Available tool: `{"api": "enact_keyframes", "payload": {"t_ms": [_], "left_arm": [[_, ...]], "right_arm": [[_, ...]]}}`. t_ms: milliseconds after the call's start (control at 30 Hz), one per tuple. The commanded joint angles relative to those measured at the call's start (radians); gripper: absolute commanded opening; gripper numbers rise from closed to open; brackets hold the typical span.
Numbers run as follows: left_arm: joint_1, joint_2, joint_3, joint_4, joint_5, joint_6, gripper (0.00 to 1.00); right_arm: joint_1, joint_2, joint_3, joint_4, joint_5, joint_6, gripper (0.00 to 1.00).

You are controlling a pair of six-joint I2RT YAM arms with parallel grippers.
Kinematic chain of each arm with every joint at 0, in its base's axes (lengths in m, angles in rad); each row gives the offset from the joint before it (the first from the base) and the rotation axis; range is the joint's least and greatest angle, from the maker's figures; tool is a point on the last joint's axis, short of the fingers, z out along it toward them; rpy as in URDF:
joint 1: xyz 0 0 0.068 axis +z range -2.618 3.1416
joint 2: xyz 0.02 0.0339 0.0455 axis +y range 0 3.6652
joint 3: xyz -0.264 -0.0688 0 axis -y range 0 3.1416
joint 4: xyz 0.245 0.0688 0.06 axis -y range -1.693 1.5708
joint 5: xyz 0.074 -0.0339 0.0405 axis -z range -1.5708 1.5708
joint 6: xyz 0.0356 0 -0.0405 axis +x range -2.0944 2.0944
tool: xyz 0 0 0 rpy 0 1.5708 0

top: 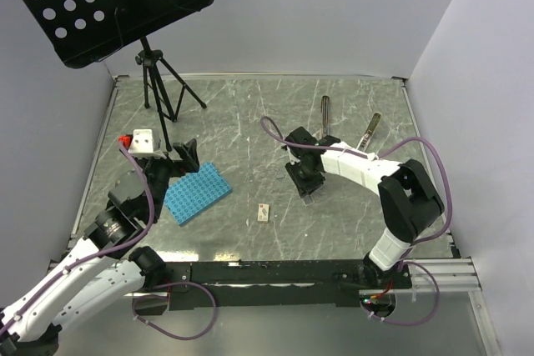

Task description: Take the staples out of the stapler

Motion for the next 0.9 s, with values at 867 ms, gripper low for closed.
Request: {"api": "enact_keyframes", "payload": {"t_ms": [867], "left_arm": [[0.004, -0.018, 0.003, 0.032, -0.010, 0.013, 0.99]], "right_arm": [[-0.014, 0.045, -0.001, -0.005, 0.011, -0.012, 0.39]]}}
